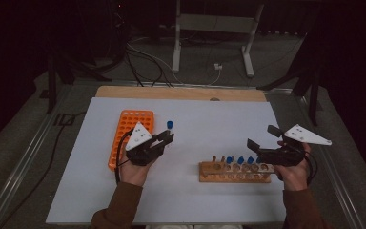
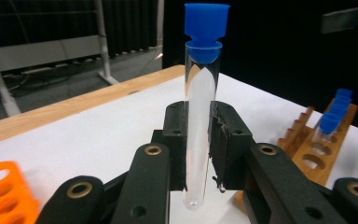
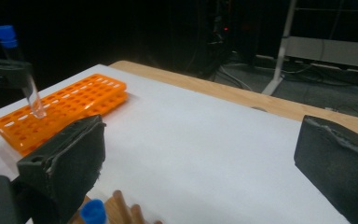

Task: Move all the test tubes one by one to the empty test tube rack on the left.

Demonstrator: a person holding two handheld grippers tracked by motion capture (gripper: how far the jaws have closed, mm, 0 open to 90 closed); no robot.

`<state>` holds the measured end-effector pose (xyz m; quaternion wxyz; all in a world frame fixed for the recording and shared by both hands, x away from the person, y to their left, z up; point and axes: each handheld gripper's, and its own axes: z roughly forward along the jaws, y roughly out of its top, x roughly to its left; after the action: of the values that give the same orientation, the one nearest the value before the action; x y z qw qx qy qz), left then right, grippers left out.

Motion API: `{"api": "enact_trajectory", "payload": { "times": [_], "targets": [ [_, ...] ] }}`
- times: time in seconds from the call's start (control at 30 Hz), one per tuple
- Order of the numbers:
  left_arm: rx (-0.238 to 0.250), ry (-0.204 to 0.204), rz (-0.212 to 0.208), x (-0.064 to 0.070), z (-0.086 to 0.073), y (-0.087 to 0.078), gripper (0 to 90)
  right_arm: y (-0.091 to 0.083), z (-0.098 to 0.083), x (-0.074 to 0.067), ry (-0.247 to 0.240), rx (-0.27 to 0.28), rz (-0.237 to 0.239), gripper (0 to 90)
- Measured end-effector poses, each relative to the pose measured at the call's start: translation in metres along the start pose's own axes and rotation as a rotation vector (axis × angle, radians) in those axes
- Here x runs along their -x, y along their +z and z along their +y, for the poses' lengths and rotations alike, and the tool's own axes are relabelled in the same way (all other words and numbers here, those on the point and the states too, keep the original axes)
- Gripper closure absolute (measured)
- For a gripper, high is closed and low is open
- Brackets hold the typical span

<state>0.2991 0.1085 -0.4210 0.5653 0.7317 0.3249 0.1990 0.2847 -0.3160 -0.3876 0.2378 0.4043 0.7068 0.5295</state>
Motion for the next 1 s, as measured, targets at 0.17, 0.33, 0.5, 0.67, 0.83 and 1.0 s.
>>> {"api": "enact_trajectory", "payload": {
  "times": [0.17,0.33,0.5,0.67,0.83,1.0],
  "targets": [
    [0.001,0.016,0.046,-0.008,-0.012,-0.010,78.2,-0.011,-0.006,0.009,0.016,0.010,-0.031,2.0],
    [-0.001,0.036,0.085,-0.014,-0.024,-0.017,78.1,-0.016,-0.011,0.015,0.024,0.008,-0.053,1.9],
    [0.005,0.035,0.120,-0.020,-0.033,-0.026,78.1,-0.019,-0.015,0.018,0.035,0.009,-0.068,1.2],
    [-0.002,0.038,0.148,-0.025,-0.040,-0.033,78.1,-0.022,-0.017,0.019,0.045,0.018,-0.071,1.2],
    [-0.027,0.024,0.166,-0.030,-0.054,-0.040,78.1,-0.025,-0.018,0.019,0.049,0.029,-0.072,1.2],
    [-0.041,0.007,0.168,-0.032,-0.062,-0.044,78.1,-0.027,-0.021,0.020,0.058,0.035,-0.075,1.2]
  ]
}}
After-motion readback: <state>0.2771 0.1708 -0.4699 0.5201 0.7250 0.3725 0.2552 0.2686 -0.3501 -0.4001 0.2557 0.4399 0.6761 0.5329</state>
